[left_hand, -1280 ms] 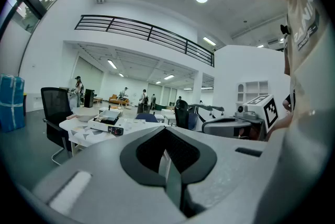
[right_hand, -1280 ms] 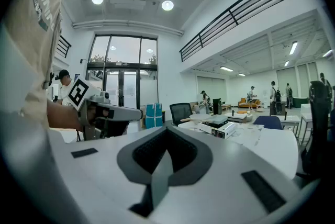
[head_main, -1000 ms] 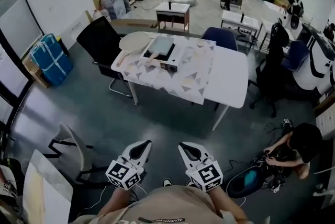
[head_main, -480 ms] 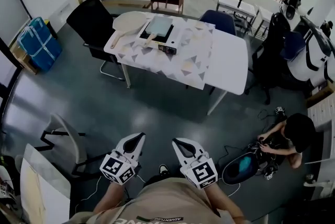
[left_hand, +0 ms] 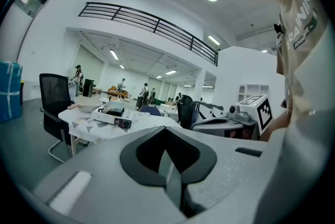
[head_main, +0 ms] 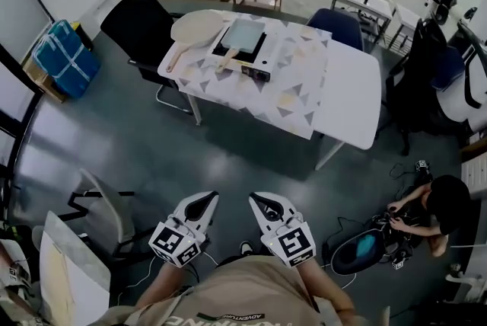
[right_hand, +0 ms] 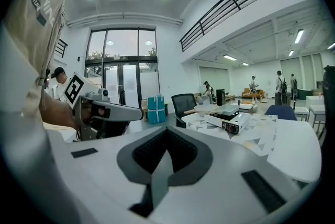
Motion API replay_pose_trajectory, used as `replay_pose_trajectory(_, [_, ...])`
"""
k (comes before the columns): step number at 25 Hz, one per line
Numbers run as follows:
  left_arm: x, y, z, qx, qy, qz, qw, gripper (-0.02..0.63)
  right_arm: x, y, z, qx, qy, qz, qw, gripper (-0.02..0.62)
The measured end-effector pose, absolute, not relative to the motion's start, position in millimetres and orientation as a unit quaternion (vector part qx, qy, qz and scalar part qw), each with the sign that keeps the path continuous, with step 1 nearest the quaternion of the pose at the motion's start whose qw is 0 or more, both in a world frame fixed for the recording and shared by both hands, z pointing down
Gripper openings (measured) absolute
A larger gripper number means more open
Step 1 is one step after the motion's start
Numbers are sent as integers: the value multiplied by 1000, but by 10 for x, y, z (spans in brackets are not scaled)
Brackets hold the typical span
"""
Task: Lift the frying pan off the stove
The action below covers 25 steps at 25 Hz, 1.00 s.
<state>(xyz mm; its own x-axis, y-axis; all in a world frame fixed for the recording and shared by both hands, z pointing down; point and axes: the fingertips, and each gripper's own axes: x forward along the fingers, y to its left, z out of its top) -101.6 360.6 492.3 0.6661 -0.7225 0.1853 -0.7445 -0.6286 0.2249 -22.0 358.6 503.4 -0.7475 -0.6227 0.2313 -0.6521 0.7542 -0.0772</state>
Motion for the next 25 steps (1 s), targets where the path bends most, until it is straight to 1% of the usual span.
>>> replay_pose_trajectory(9, [-767, 2616, 4771, 895, -427, 62, 117, -9, 2, 2525, 4980, 306, -945, 61, 96, 2])
replay_pose_trajectory(14, [-535, 2106, 4917, 889, -425, 45, 163, -9, 149, 2022, 5096, 284, -951, 62, 104, 2])
replay_pose_trajectory(17, [-427, 1901, 4938, 889, -430, 62, 144, -9, 188, 1811, 5188, 272, -954, 68, 104, 2])
replay_pose_trajectory(25, [-622, 1536, 5052, 878, -451, 70, 144, -9, 53, 1400, 5325, 258, -956, 80, 110, 2])
